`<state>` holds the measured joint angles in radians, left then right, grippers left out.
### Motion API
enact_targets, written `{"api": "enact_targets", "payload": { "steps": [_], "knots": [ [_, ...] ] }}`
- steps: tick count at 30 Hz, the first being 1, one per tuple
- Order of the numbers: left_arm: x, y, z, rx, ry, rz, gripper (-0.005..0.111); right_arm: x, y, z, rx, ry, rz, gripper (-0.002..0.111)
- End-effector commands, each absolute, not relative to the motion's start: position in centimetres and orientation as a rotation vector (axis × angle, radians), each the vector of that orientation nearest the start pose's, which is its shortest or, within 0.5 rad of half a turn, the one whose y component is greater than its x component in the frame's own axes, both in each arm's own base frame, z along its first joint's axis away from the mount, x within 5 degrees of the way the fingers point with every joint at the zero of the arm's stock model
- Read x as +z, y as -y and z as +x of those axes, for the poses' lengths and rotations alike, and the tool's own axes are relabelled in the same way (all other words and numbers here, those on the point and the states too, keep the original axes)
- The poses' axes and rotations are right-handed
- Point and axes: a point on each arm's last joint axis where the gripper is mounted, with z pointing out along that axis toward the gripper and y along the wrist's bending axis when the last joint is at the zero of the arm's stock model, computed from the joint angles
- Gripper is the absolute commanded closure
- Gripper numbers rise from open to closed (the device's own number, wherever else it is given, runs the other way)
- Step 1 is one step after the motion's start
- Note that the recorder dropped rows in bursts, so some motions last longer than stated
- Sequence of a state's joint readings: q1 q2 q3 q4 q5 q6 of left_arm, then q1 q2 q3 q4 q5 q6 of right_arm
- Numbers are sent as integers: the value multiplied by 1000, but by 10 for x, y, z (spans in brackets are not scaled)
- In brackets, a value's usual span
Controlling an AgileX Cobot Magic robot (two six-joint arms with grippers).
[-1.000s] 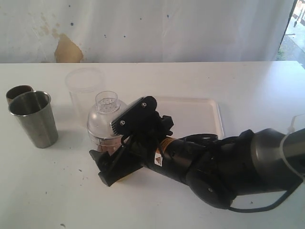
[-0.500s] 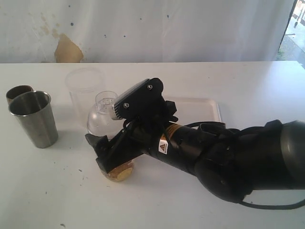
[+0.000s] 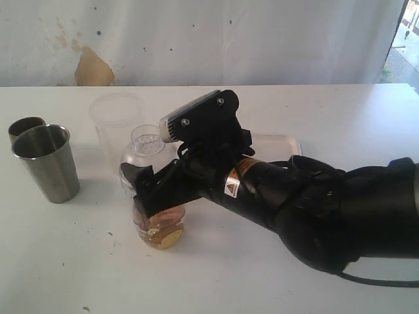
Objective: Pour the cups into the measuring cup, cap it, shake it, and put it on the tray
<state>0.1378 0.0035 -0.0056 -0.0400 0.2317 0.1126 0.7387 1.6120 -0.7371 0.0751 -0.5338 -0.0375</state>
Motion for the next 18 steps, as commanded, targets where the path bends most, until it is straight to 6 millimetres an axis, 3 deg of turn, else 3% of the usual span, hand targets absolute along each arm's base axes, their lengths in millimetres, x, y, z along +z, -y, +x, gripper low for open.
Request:
{"api": "enact_targets", "payload": {
  "steps": [1, 4, 9, 15, 18],
  "knots": [
    [192, -7, 55, 147, -1718, -50, 107, 234, -215, 244, 511, -1712, -590, 30],
    [192, -7, 55, 147, -1718, -50, 107, 244, -213, 241, 519, -1690, -582, 55],
    [192, -7, 55, 147, -1718, -50, 107, 267, -208, 235, 539, -1627, -557, 108],
    [192, -7, 55, 147, -1718, -50, 107, 305, -226, 251, 540, -1732, -609, 108],
    [192, -7, 55, 147, -1718, -50, 107, 308, -237, 262, 530, -1813, -643, 108]
  ]
}}
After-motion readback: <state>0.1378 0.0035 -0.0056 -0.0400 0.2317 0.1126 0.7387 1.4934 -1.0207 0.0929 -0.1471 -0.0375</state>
